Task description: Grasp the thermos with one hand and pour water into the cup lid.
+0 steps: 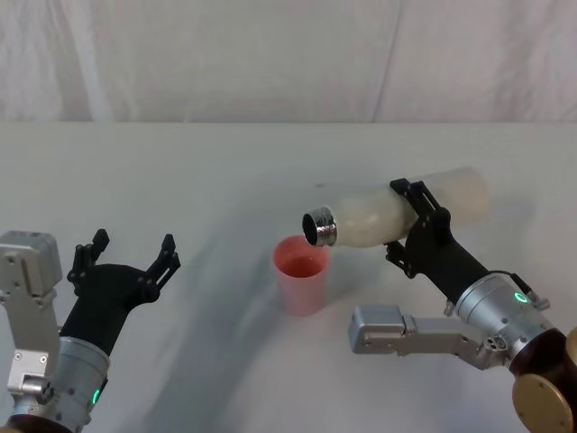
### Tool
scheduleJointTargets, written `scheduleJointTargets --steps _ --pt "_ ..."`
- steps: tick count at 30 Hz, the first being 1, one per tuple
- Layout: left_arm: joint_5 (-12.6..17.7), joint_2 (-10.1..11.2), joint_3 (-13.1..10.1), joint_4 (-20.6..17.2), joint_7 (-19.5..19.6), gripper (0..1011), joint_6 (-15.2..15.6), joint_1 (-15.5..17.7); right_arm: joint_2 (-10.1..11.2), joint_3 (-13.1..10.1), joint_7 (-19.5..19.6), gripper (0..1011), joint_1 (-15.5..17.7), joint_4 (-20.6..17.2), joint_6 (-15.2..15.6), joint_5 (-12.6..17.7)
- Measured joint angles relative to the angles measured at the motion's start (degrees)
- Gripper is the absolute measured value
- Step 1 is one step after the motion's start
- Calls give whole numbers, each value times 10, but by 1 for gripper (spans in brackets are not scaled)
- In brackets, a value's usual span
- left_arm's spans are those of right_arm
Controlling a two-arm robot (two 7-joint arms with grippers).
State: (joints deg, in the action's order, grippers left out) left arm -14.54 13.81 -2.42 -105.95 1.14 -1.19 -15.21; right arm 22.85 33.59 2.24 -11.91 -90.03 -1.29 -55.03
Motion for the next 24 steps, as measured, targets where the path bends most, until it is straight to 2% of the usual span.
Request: scheduleJointTargets --steps 24 --pt "0 0 0 0 0 1001 0 0 9 12 8 951 -11 -1 6 -23"
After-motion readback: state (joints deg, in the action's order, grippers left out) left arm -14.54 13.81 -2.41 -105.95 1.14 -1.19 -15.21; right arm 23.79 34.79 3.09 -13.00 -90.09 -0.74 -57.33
